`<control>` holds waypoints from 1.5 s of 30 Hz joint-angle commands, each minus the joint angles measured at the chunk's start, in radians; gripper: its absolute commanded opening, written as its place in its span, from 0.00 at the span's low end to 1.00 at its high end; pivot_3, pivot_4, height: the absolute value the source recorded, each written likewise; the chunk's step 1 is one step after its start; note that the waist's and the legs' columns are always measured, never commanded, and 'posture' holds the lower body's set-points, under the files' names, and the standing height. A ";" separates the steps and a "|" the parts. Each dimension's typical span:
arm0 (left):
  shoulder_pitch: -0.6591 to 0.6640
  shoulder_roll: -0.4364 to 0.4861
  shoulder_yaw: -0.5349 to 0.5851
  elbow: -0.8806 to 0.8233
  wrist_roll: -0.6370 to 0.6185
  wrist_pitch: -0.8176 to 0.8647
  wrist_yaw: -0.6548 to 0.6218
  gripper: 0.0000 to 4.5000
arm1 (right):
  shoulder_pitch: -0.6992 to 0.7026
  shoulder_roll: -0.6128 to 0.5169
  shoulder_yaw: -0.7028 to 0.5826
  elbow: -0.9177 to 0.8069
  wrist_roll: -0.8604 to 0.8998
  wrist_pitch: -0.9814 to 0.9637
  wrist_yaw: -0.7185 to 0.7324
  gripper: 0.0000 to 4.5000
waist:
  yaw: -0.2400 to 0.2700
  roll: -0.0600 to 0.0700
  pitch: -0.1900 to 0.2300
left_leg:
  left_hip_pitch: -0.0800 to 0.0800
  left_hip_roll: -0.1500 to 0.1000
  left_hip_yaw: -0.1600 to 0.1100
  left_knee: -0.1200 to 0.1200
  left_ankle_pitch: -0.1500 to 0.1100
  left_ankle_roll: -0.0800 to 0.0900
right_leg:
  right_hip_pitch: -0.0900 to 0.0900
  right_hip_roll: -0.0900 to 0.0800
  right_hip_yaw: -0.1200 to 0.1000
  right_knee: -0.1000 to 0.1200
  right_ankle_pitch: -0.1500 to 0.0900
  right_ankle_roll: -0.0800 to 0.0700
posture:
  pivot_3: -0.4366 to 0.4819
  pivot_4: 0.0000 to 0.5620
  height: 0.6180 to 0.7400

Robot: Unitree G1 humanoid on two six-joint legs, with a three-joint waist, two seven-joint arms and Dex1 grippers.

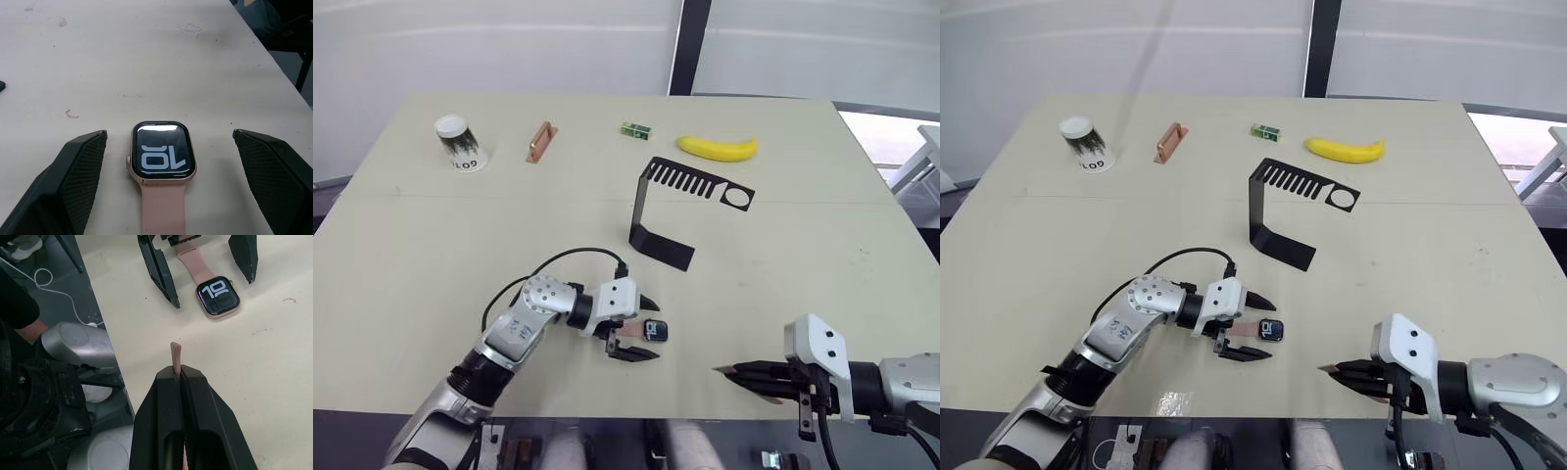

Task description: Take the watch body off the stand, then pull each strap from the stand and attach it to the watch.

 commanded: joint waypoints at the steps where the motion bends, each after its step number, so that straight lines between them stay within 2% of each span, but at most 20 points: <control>1: 0.014 -0.005 -0.006 -0.033 0.017 0.009 0.020 0.98 | -0.001 0.024 -0.012 -0.018 -0.017 -0.017 0.011 0.00 | -0.001 0.000 0.000 | 0.000 0.000 0.000 0.000 0.000 0.000 | 0.000 0.000 0.000 0.000 0.000 0.000 | 0.48 0.27 1.00; 4: 0.022 -0.002 -0.009 -0.040 0.028 0.020 0.024 0.80 | -0.008 0.036 -0.005 -0.021 -0.021 -0.012 0.008 0.00 | 0.001 0.000 0.000 | 0.000 0.000 0.000 0.000 0.000 0.000 | 0.000 0.000 0.000 0.000 0.000 0.000 | 0.48 0.27 1.00; 5: 0.022 0.000 -0.011 -0.042 0.032 0.023 0.024 0.69 | -0.010 0.039 -0.004 -0.021 -0.021 -0.010 0.007 0.00 | 0.001 0.000 0.000 | 0.000 0.000 0.000 0.000 0.000 0.000 | 0.000 0.000 0.000 0.000 0.000 0.000 | 0.48 0.27 1.00; 13: 0.024 -0.014 -0.010 -0.045 0.047 0.064 0.051 0.69 | -0.035 0.060 -0.002 -0.021 -0.006 0.014 0.001 0.00 | 0.002 0.000 0.000 | 0.000 -0.001 0.000 0.000 0.000 0.000 | 0.000 0.000 0.000 0.001 0.000 0.000 | 0.48 0.27 1.00; 21: 0.048 -0.021 -0.006 -0.104 0.039 0.182 0.094 0.69 | -0.044 0.077 0.004 -0.027 -0.005 0.029 -0.004 0.00 | 0.002 0.000 0.000 | 0.000 -0.001 0.000 0.001 0.000 0.000 | 0.000 0.000 0.000 0.001 0.000 0.000 | 0.48 0.27 1.00; 45: 0.049 0.003 -0.034 -0.095 0.098 0.097 0.103 0.69 | -0.088 0.100 0.013 -0.019 -0.005 0.061 -0.003 0.00 | 0.001 0.000 -0.001 | 0.000 -0.001 0.000 0.006 0.000 0.000 | 0.001 0.000 0.000 0.005 0.000 0.000 | 0.48 0.27 1.00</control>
